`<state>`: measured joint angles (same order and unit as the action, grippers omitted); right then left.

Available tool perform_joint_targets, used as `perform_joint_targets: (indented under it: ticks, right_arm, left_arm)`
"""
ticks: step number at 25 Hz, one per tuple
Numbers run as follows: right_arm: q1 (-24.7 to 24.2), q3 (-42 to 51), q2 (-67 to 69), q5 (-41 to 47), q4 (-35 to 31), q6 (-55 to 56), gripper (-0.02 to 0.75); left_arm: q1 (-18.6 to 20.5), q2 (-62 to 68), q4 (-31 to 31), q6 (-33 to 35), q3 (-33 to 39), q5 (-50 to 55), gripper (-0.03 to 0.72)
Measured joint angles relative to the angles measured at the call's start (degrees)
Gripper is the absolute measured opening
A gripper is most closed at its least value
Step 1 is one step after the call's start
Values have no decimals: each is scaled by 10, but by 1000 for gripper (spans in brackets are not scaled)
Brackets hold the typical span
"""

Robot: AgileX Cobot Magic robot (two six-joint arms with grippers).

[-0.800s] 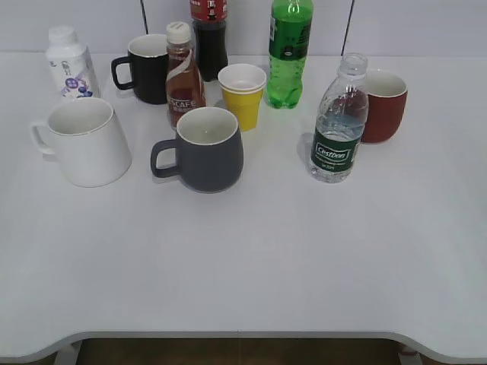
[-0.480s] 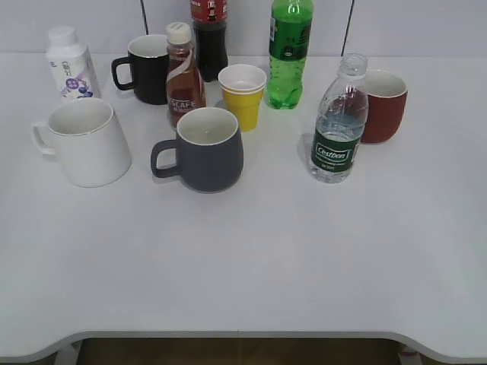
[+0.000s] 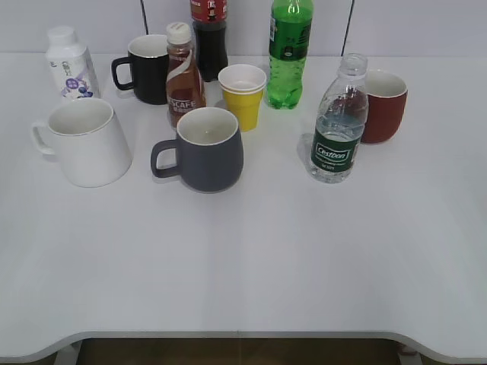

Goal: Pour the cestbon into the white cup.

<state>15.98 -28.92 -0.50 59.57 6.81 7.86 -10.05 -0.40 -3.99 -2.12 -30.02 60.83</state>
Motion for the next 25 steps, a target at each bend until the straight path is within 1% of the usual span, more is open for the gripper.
perform_joint_targets:
  ticks: [25]
  right_arm:
    - [0,0,0,0,-4,0,521]
  left_arm:
    - [0,0,-3,0,0,0,231]
